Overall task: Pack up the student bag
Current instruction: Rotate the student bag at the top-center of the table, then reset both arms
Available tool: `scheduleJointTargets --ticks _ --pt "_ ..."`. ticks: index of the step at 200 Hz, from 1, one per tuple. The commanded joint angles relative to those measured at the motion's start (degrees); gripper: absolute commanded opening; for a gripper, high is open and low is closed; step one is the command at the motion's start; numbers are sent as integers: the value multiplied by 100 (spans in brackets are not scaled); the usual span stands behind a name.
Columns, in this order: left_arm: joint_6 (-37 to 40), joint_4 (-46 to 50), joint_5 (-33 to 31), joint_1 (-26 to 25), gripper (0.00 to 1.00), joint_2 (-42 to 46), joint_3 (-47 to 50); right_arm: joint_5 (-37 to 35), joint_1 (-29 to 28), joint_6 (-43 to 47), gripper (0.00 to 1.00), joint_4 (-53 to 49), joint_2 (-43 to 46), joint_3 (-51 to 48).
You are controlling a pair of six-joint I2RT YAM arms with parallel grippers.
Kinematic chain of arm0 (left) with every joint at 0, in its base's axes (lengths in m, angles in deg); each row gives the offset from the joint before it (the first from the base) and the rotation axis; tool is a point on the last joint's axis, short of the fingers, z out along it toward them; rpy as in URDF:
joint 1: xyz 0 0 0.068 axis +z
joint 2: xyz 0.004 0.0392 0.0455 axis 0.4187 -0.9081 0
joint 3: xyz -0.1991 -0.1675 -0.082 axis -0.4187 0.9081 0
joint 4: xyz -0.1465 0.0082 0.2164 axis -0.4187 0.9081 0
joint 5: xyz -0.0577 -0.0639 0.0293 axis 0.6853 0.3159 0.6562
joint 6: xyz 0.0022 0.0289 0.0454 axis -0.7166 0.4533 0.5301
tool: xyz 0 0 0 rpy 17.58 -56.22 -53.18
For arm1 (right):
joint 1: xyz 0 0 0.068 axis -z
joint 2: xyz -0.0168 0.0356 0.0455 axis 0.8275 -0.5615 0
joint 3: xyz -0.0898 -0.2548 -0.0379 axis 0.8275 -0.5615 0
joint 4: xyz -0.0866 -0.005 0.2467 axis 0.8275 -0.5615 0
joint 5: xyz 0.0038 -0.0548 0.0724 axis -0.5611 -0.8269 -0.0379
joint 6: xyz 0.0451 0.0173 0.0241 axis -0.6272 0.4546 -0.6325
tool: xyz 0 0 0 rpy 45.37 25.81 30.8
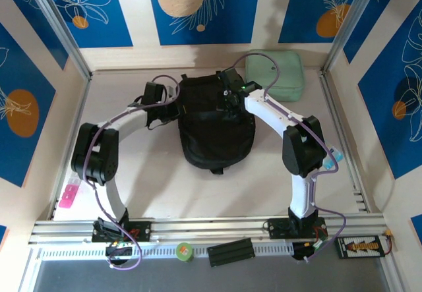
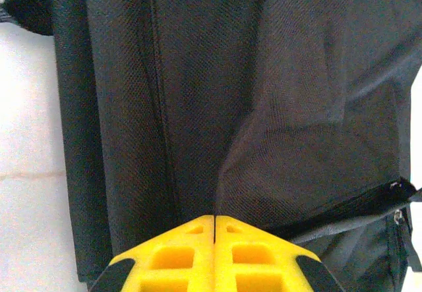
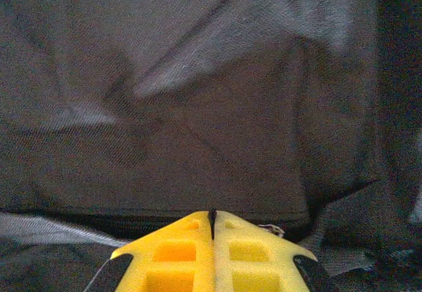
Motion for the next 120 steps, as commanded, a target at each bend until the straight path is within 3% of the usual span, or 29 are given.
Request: scheduleJointTargets --ticks 1,15,25,35,48,73,97,120 --pt "379 434 -157 43 6 3 -419 117 56 -129 11 -75 78 129" --pt "496 678 -308 46 19 216 -497 -89 55 0 32 -90 393 38" --pt "586 876 -479 60 35 468 -500 -193 64 106 44 -62 708 -71" --pt "695 1060 -660 85 48 780 -469 -266 80 206 54 6 1063 -259" --pt "798 1120 -894 152 56 1285 -249 -425 118 432 63 183 1583 -614" --pt "687 979 -1481 409 76 2426 603 -1473 183 716 84 694 2651 -1748" --pt "762 772 -2786 549 100 3562 1623 -1811 532 740 95 1196 3485 -2890" --pt "660 430 -3891 773 100 4580 2632 -1966 983 762 99 1823 4110 -3883"
